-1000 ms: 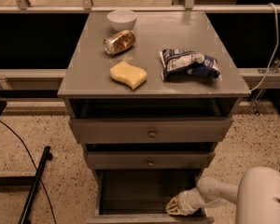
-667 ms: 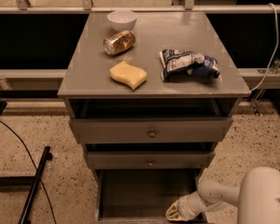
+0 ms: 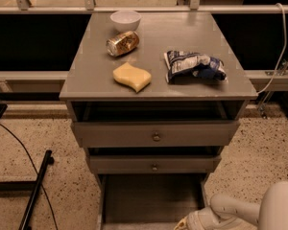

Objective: Open bottom drawer

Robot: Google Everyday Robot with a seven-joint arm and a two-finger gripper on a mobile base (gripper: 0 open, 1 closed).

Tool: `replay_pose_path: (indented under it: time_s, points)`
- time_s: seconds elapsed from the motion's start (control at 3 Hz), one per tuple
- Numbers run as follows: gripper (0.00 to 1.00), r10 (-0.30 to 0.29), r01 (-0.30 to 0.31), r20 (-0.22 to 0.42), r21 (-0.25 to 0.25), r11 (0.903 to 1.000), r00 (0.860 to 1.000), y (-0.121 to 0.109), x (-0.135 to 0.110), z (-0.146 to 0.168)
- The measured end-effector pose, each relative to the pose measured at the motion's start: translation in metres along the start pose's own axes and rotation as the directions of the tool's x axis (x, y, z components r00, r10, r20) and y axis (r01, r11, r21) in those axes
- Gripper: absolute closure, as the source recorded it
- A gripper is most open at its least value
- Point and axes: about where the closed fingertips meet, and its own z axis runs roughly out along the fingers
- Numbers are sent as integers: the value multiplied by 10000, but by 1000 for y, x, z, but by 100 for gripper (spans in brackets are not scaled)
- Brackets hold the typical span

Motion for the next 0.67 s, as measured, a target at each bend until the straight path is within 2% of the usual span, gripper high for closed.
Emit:
replay_pose_path:
  time_s: [0.33,0.67]
  points:
    - [100,354,-415,789,774,9961,9963,2,-5,-18]
    - [100,639,-966,1441,2332,9676,9875,-3,-5,-54]
